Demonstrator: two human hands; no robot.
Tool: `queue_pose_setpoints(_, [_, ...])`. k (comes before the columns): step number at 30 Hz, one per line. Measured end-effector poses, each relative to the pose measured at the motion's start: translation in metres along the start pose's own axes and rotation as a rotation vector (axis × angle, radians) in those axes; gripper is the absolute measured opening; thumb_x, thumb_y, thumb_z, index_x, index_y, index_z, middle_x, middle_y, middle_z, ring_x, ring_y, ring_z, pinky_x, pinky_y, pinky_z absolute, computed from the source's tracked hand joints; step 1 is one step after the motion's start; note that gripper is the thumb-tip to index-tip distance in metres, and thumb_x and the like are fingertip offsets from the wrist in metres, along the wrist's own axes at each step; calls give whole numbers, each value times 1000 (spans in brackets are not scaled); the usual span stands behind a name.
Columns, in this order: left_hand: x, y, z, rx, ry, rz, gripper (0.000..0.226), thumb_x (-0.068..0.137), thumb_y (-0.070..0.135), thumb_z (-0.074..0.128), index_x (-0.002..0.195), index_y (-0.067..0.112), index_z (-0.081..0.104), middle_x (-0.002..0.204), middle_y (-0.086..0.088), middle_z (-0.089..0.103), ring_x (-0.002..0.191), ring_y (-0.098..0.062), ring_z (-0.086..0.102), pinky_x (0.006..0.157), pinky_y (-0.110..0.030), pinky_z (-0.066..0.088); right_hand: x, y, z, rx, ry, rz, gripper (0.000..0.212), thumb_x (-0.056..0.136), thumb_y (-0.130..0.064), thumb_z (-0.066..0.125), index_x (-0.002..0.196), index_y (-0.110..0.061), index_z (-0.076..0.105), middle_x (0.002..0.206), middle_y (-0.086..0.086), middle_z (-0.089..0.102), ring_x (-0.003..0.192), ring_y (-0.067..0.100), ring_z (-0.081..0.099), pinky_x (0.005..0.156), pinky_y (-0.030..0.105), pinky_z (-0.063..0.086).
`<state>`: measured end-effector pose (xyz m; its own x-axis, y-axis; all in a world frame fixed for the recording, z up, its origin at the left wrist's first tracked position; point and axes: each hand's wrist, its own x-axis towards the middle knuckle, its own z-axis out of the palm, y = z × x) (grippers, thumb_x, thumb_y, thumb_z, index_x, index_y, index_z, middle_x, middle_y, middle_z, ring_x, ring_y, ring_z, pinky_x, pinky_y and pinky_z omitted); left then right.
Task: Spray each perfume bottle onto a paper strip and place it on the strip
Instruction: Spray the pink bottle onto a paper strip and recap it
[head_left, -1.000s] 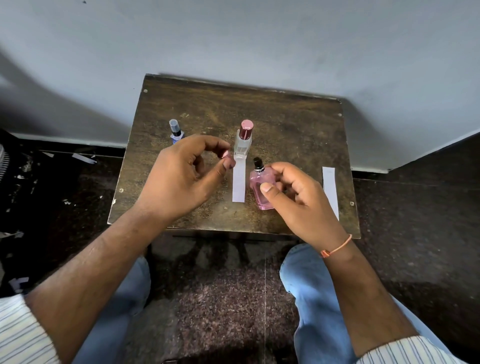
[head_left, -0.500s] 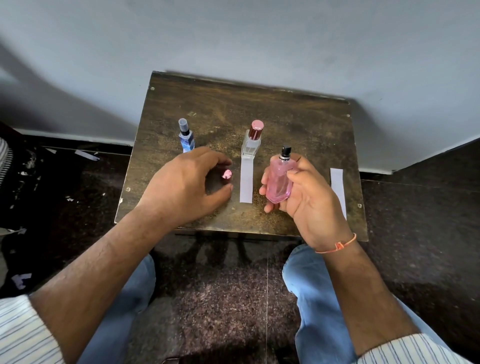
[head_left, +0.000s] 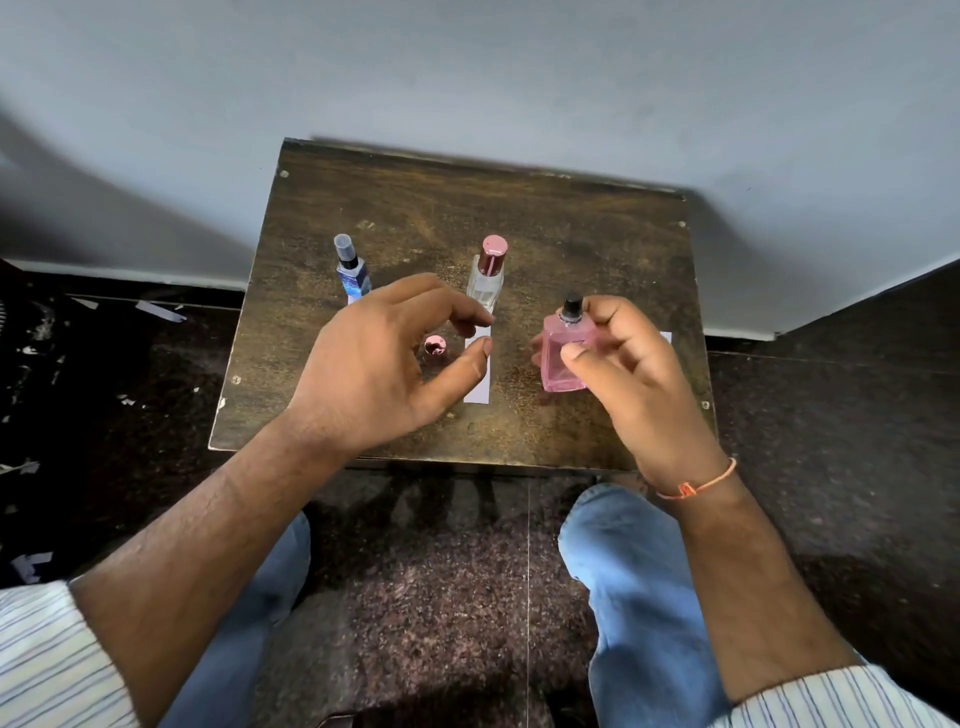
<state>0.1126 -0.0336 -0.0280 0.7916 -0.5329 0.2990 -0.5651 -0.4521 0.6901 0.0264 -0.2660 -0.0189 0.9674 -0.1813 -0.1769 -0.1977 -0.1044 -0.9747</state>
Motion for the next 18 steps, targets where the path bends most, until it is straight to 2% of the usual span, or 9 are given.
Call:
queue_pose_setpoints(2, [1, 2, 3, -5, -7, 12, 16, 100, 36, 74, 110, 25, 78, 101, 14, 73, 76, 13, 56, 64, -25, 50, -1, 1, -11, -78, -9, -24, 28, 102, 5, 64, 127, -9, 64, 113, -3, 76, 103, 0, 72, 86, 17, 56])
queue_pose_setpoints(6, [4, 6, 11, 1, -24, 20, 14, 101, 34, 74, 109, 24, 79, 101, 14, 74, 80, 0, 65, 69, -29, 57, -2, 9, -31, -151, -35, -30, 31, 102, 6, 64, 127, -11, 62, 125, 8, 77, 119, 21, 74, 100, 28, 58])
queue_pose_setpoints(8, [6, 8, 15, -3, -35, 27, 13, 100, 31, 75, 109, 21, 79, 101, 12, 75, 82, 2, 64, 71, -21, 54, -5, 12, -38, -165, -38, -25, 31, 102, 5, 64, 128, -10, 62, 127, 10, 76, 122, 24, 73, 107, 35, 58])
queue_pose_setpoints(10, [7, 11, 19, -1, -46, 30, 13, 100, 29, 75, 108, 20, 80, 100, 11, 75, 81, 8, 61, 73, -13, 46, -6, 14, -44, -164, -37, -18, 31, 102, 6, 64, 129, -10, 62, 128, 11, 74, 122, 23, 72, 111, 36, 56])
queue_pose_setpoints(12, [8, 13, 23, -2, -50, 36, 13, 100, 29, 75, 108, 20, 80, 100, 11, 75, 79, 15, 57, 72, -12, 43, -8, 15, -49, -167, -45, -12, 32, 101, 6, 65, 128, -11, 64, 128, 14, 73, 123, 27, 70, 114, 38, 54])
queue_pose_setpoints(14, [8, 15, 26, -9, -47, 44, 15, 100, 30, 74, 109, 20, 80, 100, 11, 75, 82, 13, 59, 71, -20, 50, -10, 13, -54, -215, -59, -31, 36, 98, 6, 69, 127, -15, 66, 131, 9, 73, 123, 25, 69, 117, 35, 51])
queue_pose_setpoints(16, [8, 16, 28, -18, -43, 60, 16, 100, 30, 73, 110, 19, 80, 101, 9, 76, 89, 1, 69, 74, -32, 59, -12, 10, -61, -289, -50, -73, 43, 93, 9, 72, 128, -16, 66, 134, -3, 74, 125, 10, 67, 115, 30, 49])
queue_pose_setpoints(18, [9, 18, 30, -20, -46, 71, 16, 100, 29, 73, 110, 18, 80, 102, 8, 76, 91, -9, 72, 76, -38, 61, -13, 10, -71, -377, 26, -77, 49, 89, 6, 76, 128, -21, 68, 132, -11, 73, 127, 8, 66, 111, 33, 52])
